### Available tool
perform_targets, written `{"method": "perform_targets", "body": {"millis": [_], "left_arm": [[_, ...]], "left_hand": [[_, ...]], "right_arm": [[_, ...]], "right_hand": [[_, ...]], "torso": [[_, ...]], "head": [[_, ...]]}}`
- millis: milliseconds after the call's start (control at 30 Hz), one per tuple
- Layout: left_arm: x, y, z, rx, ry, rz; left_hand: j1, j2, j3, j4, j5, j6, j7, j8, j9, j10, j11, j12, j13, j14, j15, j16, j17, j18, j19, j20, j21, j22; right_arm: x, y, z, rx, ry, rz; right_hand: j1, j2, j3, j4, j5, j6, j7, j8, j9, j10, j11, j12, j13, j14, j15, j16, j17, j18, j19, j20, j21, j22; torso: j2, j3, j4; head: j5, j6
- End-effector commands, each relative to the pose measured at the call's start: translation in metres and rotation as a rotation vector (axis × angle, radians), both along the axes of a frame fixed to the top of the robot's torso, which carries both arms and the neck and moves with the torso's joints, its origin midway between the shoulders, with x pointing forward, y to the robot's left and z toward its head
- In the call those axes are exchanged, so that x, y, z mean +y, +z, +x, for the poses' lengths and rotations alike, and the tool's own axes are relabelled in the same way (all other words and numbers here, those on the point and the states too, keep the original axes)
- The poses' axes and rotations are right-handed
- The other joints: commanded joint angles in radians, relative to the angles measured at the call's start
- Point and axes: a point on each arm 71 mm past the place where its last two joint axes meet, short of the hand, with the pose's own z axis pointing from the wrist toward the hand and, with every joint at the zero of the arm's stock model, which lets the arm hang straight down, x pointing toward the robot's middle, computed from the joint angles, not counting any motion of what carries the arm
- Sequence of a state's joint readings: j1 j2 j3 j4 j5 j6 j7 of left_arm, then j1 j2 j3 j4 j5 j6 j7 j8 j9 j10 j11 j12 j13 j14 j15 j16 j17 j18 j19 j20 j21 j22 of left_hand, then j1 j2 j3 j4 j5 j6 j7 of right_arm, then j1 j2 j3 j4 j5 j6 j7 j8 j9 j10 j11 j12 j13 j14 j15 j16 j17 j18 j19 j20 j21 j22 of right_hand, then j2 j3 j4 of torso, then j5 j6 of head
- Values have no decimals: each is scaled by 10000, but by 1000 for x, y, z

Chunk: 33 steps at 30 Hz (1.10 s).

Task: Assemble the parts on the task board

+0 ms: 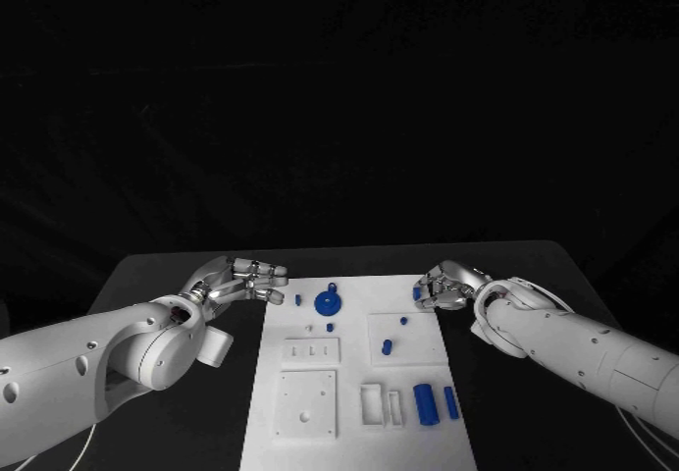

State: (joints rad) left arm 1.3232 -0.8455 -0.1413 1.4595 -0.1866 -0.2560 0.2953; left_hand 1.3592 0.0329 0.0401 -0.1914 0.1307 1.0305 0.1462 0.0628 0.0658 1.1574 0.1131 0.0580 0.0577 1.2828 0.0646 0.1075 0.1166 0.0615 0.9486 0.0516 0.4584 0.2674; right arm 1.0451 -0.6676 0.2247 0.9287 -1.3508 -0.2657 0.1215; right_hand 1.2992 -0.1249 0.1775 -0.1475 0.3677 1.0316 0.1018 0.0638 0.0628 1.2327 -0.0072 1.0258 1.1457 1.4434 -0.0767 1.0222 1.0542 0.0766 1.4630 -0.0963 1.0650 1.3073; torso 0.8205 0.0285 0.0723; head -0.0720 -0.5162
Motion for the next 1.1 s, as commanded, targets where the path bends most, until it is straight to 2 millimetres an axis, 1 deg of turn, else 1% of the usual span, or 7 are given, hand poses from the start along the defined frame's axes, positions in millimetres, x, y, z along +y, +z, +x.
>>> {"method": "perform_targets", "body": {"millis": [33,233,333,433,500,667,1100], "left_arm": [[-3,0,-1,-41,-230,-60],[-4,-1,-1,-17,-253,-62],[-3,-1,-1,-13,-251,-60],[-4,-1,-1,-7,-255,-59],[-4,-1,-1,1,-258,-57],[-3,-1,-1,11,-253,-47],[-4,-1,0,27,-263,-38]], "left_hand": [[-58,61,16,-54,43,-58,-20,-2,15,-55,1,9,14,-1,37,8,-9,-44,-79,-25,41,9],[-58,61,16,-54,43,-58,-20,-2,15,-55,1,9,14,-1,37,8,-9,-44,-79,-25,41,9],[-58,61,16,-54,43,-58,-20,-2,15,-55,1,9,14,-1,37,8,-9,-44,-79,-25,41,9],[-58,61,16,-54,43,-58,-20,-2,15,-55,1,9,14,-1,37,8,-9,-44,-79,-25,41,9],[-58,61,16,-54,43,-58,-20,-2,15,-55,1,9,14,-1,37,8,-9,-44,-79,-25,41,9],[-59,78,1,-44,40,-70,-18,0,16,-75,7,11,15,-2,41,9,-9,-40,-82,-19,41,4],[-59,78,1,-44,40,-70,-18,0,16,-75,7,11,15,-2,41,9,-9,-40,-82,-19,41,4]], "right_arm": [[0,0,0,-96,18,116],[2,-1,1,-100,0,177],[2,-1,1,-118,-12,193],[2,-1,1,-133,-83,194],[2,-2,2,-125,-158,193],[2,-3,2,-69,-245,216],[5,-3,2,-43,-220,290]], "right_hand": [[-24,147,188,-7,-150,164,-13,-21,-5,4,-2,14,16,57,5,34,22,-64,312,24,45,1405],[-84,220,494,-71,-330,456,-79,-19,0,26,-24,57,45,61,-21,36,37,-77,311,1,72,1410],[-100,289,573,-88,-434,609,-110,-20,2,40,-34,77,58,64,-33,40,44,-81,311,-9,80,1411],[-115,341,656,-104,-540,815,-146,-11,15,39,-45,85,66,63,-41,36,45,-84,305,-17,70,1407],[-164,397,770,-95,-783,897,-155,-15,15,44,-44,84,63,65,-48,28,44,-89,305,-28,69,1406],[-220,345,900,-96,-863,925,-158,-20,12,45,-40,71,52,65,-49,14,39,-91,303,-30,63,1403],[-215,287,720,-67,-914,795,-154,-22,10,30,-42,29,22,69,-48,14,49,-89,299,-29,29,1396]], "torso": [[-11,9,-19],[-15,10,-6],[-14,13,-6],[-14,12,-7],[-13,12,-8],[-11,19,-14],[-14,20,-11]], "head": [[15,4],[8,15],[101,30],[88,25],[78,17],[53,14],[55,8]]}}
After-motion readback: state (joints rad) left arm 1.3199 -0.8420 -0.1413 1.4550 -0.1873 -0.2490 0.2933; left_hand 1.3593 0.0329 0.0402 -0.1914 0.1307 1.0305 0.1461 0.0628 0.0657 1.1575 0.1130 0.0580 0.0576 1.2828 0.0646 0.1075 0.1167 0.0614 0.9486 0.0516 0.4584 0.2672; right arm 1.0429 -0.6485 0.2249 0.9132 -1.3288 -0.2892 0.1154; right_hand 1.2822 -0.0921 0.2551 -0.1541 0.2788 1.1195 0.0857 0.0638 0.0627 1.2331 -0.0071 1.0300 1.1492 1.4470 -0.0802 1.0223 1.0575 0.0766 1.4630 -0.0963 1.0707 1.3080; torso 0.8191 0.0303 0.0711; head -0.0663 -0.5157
